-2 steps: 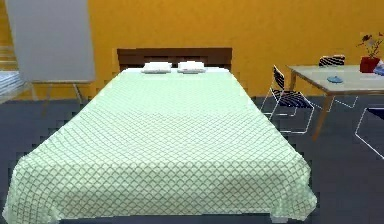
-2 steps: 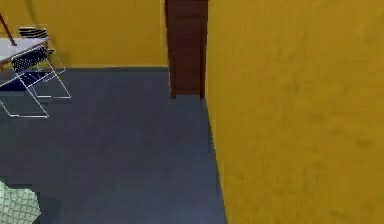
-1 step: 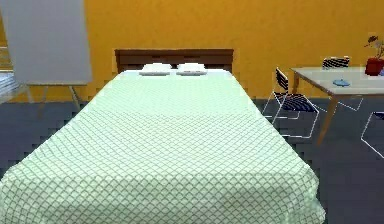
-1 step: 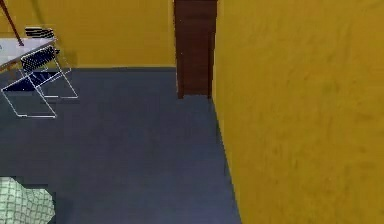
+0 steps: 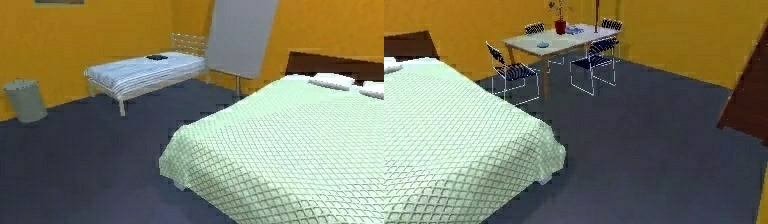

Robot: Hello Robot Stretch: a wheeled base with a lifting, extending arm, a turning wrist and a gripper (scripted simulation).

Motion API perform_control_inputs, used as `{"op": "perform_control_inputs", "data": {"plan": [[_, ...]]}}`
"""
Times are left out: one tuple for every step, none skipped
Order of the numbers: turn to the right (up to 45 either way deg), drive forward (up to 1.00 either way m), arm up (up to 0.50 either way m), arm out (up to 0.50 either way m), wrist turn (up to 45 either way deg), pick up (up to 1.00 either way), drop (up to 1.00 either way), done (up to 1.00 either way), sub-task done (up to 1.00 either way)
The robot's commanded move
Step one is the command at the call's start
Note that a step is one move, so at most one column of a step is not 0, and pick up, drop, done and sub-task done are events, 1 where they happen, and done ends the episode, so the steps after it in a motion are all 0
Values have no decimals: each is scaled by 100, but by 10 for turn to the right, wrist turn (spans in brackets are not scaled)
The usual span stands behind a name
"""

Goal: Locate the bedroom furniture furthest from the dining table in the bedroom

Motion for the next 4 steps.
{"op": "perform_control_inputs", "data": {"plan": [[-330, 0, 0, 0, 0, 0, 0, 0, 0], [0, 100, 0, 0, 0, 0, 0, 0, 0], [0, 50, 0, 0, 0, 0, 0, 0, 0], [300, 0, 0, 0, 0, 0, 0, 0, 0]]}}
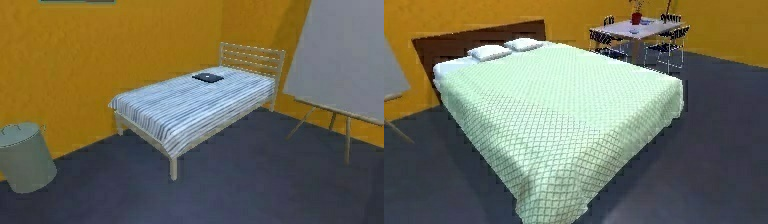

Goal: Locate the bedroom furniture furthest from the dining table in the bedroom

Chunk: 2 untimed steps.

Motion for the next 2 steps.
{"op": "perform_control_inputs", "data": {"plan": [[0, 40, 0, 0, 0, 0, 0, 0, 0], [30, 0, 0, 0, 0, 0, 0, 0, 0]]}}
